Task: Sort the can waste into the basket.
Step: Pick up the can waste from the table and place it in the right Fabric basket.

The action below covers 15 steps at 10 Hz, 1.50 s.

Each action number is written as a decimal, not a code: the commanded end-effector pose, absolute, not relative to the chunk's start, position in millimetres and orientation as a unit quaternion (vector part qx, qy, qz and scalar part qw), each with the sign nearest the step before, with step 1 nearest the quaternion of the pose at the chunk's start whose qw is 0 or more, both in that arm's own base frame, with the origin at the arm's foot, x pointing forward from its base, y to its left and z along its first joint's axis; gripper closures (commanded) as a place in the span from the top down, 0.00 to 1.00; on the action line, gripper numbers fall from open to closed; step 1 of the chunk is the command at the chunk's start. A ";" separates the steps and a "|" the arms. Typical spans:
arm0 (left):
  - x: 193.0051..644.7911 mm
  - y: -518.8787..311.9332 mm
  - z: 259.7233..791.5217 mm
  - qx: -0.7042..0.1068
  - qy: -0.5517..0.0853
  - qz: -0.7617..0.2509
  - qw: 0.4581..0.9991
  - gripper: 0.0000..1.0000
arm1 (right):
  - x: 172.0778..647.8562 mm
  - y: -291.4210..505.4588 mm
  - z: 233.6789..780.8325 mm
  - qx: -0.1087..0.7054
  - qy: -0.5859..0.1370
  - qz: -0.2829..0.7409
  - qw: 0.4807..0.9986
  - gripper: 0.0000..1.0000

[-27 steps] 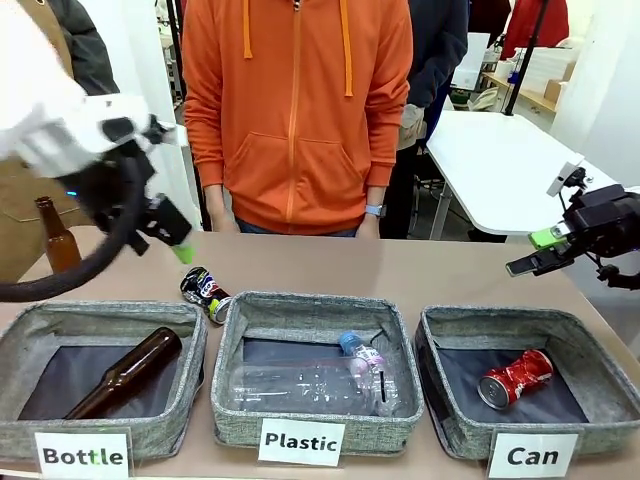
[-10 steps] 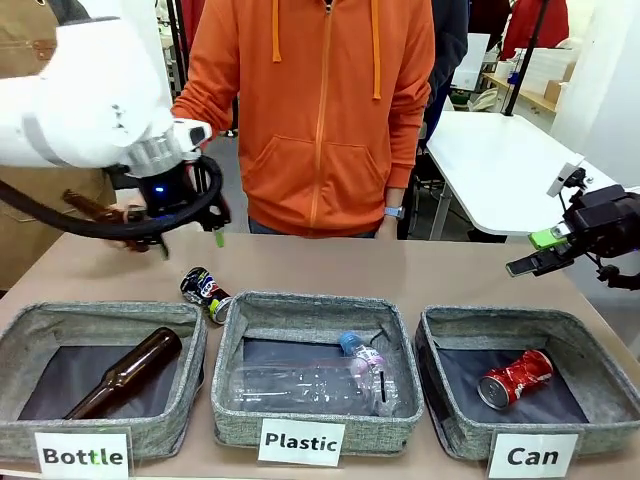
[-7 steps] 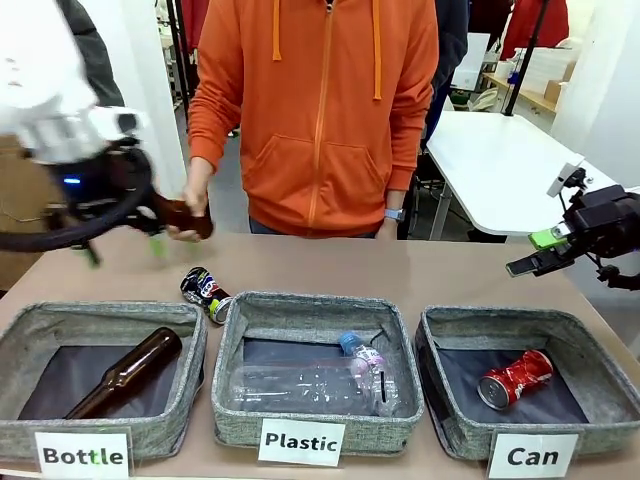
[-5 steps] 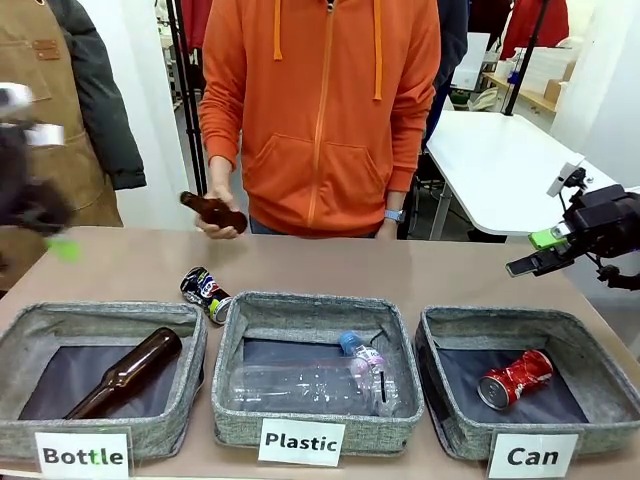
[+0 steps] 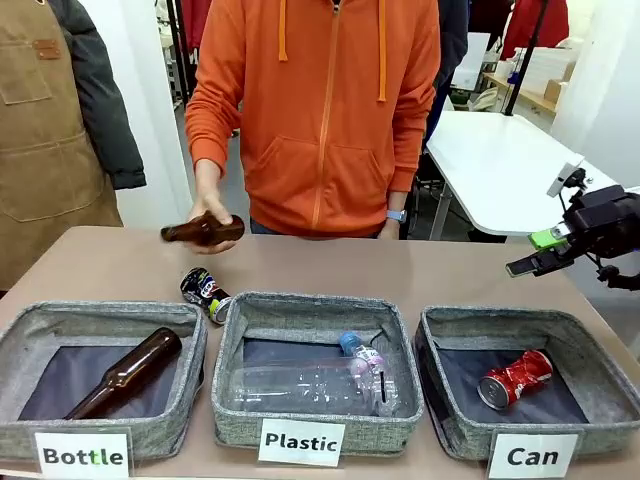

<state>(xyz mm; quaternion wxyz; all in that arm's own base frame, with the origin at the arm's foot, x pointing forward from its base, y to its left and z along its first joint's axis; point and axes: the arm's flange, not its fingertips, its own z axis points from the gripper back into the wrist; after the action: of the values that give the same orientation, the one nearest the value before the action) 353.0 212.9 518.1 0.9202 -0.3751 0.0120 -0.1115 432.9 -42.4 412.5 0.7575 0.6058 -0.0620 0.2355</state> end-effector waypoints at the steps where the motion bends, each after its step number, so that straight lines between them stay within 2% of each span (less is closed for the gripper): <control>1: 374.2 238.2 519.5 -0.442 0.024 -0.145 0.885 1.00 | 430.7 -41.3 413.0 0.600 -0.067 0.238 0.761 0.99; 6: 361.1 191.3 502.5 -0.470 0.010 -0.147 0.870 1.00 | 430.7 -41.3 413.0 0.600 -0.067 0.238 0.761 0.99; 10: 346.8 135.0 519.6 -0.421 0.007 -0.109 0.901 1.00 | 430.7 -41.3 413.0 0.600 -0.067 0.238 0.761 0.99; 15: 346.7 149.1 514.6 -0.406 0.000 -0.090 0.909 1.00 | 430.7 -41.3 413.0 0.600 -0.067 0.238 0.761 0.99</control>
<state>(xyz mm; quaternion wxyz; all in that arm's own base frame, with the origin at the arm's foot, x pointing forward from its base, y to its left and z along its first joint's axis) 350.4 146.6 518.4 0.9073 -0.4095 0.0018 -0.0957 432.9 -42.4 412.6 0.7575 0.6057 -0.0621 0.2355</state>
